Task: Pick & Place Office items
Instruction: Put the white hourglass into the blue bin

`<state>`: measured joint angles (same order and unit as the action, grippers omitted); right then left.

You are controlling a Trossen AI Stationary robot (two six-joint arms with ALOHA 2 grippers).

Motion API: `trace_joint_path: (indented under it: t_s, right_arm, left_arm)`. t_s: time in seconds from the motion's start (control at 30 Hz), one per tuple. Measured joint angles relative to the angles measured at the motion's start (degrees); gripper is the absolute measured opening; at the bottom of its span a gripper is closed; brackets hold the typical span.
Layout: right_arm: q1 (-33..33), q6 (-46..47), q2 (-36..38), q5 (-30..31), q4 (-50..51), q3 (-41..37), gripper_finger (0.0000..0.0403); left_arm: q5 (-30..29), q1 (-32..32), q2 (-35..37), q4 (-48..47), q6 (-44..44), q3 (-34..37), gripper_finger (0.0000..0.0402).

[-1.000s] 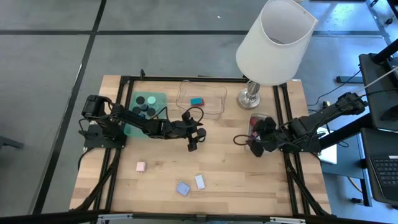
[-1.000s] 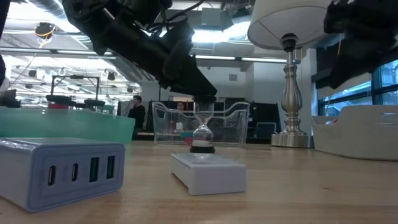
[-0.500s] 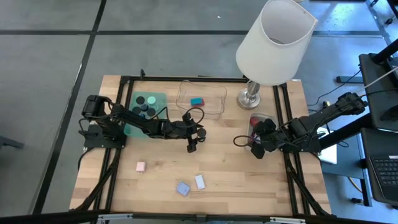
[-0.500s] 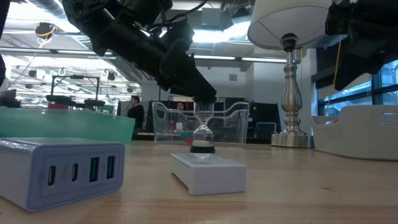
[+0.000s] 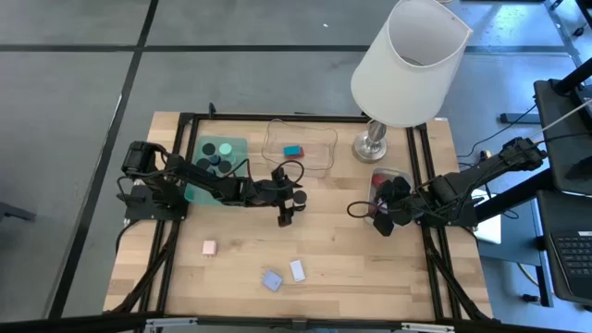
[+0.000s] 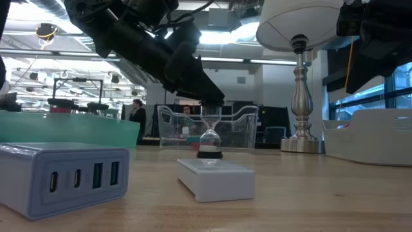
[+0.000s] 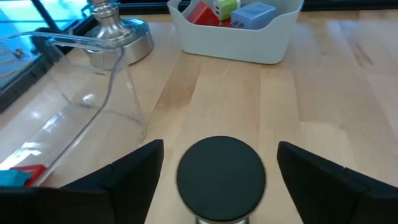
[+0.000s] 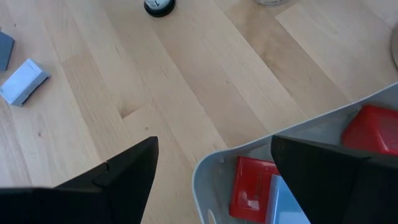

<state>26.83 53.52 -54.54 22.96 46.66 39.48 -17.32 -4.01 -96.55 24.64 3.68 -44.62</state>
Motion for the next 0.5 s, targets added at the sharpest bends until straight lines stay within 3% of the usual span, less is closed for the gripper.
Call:
trace_joint_path:
  t_s: [0.5]
  right_arm:
    - [0.0, -0.02, -0.02, 0.11, -0.09, 0.0, 0.0316]
  left_arm:
    - [1.81, 1.88, -2.39, -0.04, 6.26, -0.01, 0.0327]
